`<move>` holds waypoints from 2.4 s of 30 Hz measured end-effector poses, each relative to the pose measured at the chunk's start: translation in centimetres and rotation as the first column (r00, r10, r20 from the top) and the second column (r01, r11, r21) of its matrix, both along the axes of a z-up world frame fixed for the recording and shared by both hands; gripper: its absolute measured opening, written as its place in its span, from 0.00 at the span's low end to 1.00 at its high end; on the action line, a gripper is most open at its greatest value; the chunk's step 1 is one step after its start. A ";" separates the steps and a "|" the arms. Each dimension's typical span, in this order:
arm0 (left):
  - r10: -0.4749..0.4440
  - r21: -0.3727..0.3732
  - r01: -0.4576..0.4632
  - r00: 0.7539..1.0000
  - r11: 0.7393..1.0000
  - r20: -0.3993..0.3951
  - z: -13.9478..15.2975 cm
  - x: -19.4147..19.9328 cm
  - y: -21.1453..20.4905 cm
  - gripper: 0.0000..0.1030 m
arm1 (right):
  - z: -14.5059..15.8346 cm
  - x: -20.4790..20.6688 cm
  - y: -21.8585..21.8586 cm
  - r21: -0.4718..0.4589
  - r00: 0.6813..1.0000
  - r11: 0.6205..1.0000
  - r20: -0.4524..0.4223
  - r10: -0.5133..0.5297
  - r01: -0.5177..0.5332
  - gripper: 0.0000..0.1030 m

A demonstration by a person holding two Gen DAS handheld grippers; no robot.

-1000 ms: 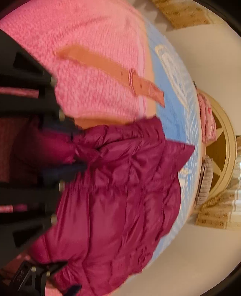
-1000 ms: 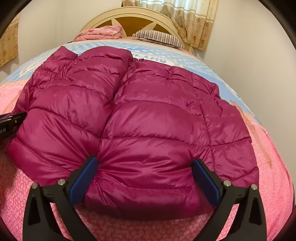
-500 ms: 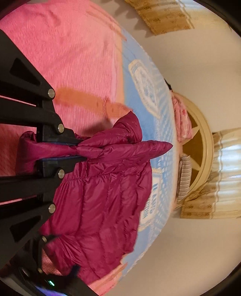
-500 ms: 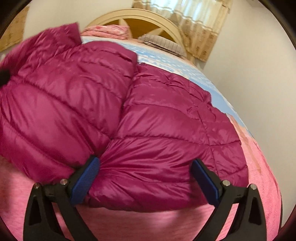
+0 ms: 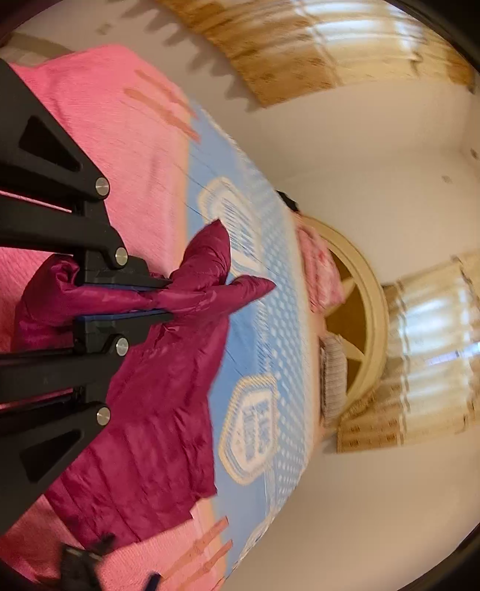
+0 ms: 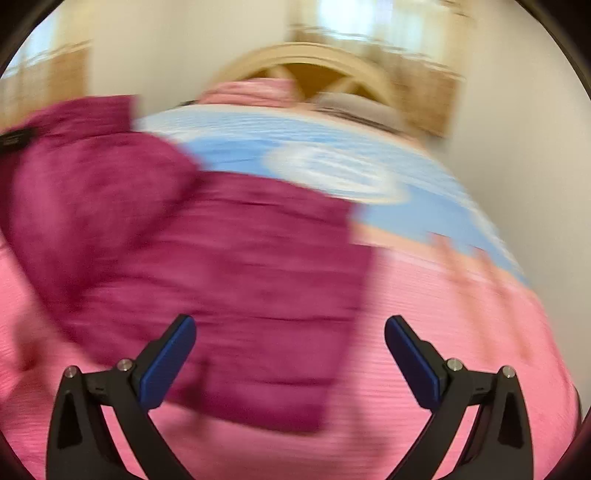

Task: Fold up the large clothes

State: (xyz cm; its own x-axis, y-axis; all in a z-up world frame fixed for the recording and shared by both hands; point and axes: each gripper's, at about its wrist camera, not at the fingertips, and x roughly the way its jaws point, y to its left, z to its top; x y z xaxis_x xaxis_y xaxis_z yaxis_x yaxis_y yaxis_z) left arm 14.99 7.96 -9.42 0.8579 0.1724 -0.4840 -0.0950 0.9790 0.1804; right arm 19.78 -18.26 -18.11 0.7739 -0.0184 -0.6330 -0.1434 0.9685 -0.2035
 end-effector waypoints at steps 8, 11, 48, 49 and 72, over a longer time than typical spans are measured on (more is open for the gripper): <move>-0.215 0.159 0.205 0.976 0.966 0.045 0.8 1.4 -13.7 0.08 | -0.7 0.4 -15.5 0.028 0.947 0.946 -0.001 -0.322 0.322 1.00; -0.287 0.219 0.276 0.958 0.936 0.021 -1.0 2.2 -18.7 0.08 | -0.7 -0.1 -18.4 0.041 0.922 0.922 -0.012 -0.386 0.386 1.00; 0.351 0.057 -0.347 0.934 0.936 -0.063 -2.9 12.0 -5.3 0.99 | 11.9 11.0 0.9 0.153 0.977 0.973 0.100 -0.189 0.173 0.85; 0.358 0.040 -0.356 0.931 0.934 -0.074 -3.0 12.4 -4.5 0.99 | 11.4 12.1 2.2 0.151 0.979 0.974 0.085 -0.184 0.170 0.84; 0.198 0.127 -0.178 0.966 0.976 -0.166 -11.0 19.9 -13.5 0.99 | -2.3 13.9 -1.3 0.201 0.954 0.932 -0.057 -0.296 0.301 0.71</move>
